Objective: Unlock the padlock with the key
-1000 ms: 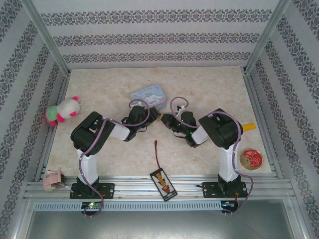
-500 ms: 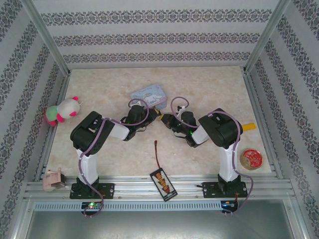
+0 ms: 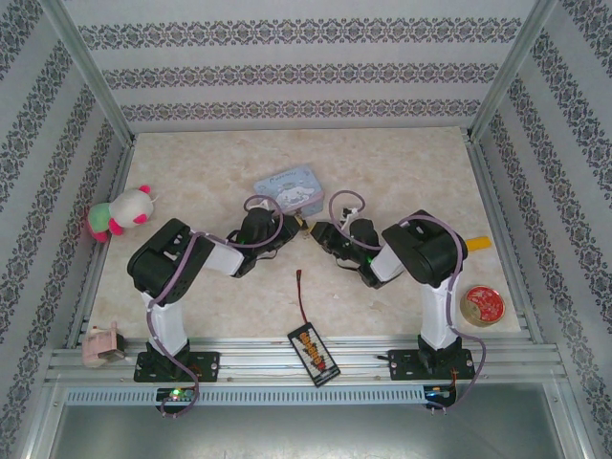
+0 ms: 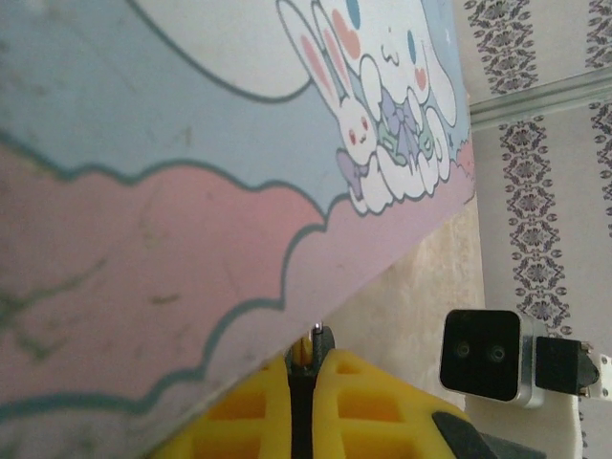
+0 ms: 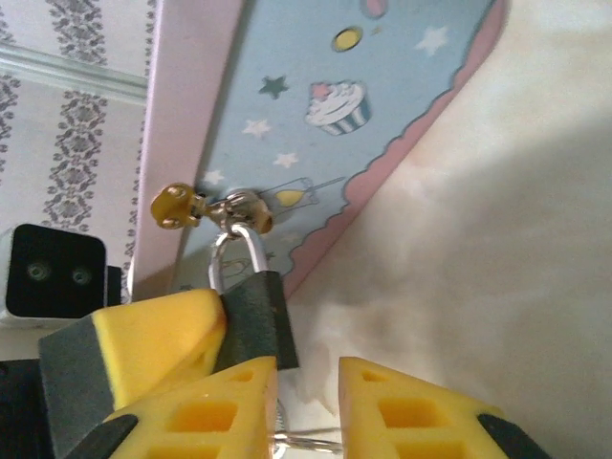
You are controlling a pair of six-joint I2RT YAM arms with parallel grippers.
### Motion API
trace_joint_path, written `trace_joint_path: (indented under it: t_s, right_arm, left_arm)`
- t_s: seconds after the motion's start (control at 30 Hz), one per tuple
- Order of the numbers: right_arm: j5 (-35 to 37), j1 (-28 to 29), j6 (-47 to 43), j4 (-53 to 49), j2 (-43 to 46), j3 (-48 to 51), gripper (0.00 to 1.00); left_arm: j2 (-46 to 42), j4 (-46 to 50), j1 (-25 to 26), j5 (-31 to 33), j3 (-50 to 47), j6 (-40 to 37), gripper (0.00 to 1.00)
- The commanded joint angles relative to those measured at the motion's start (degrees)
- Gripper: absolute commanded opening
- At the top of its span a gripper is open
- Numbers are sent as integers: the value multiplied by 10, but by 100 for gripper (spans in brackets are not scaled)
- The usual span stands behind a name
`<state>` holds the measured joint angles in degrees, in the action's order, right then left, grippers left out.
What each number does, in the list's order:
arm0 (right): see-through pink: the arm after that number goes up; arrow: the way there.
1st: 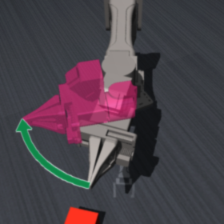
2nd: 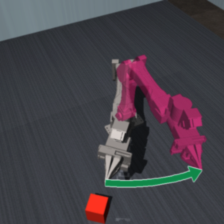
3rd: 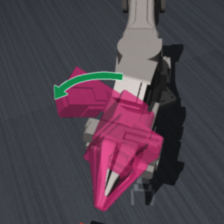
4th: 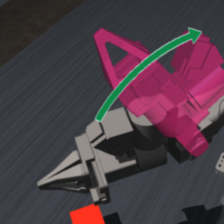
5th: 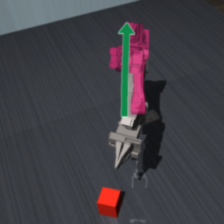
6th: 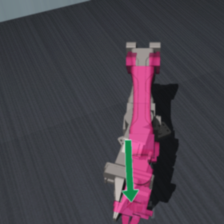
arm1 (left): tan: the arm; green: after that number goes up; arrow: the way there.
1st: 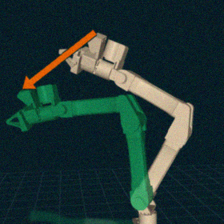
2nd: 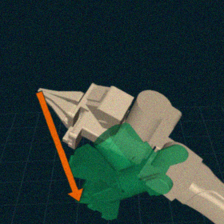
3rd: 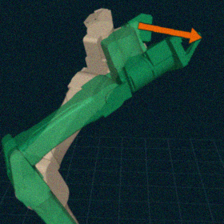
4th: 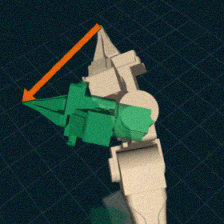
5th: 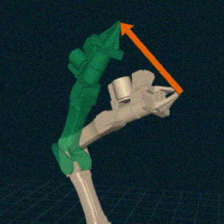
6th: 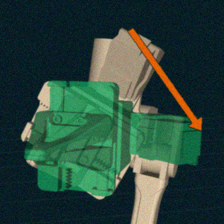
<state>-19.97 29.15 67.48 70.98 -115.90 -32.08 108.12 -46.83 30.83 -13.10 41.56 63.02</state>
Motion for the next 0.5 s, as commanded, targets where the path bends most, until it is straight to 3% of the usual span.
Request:
trace_joint_path:
  t_s: [0.0,0.2,0.47]
  right_arm:
    - [34,10,-48,22,39,39,26]
    - [60,32,-139,-62,115,83,26]
    - [137,94,-282,-350,205,13,25]
  left_arm:
    - [-28,1,9,-10,-5,-19,0]
    - [-36,30,10,-22,4,-21,0]
    - [-57,97,9,-26,9,-28,0]
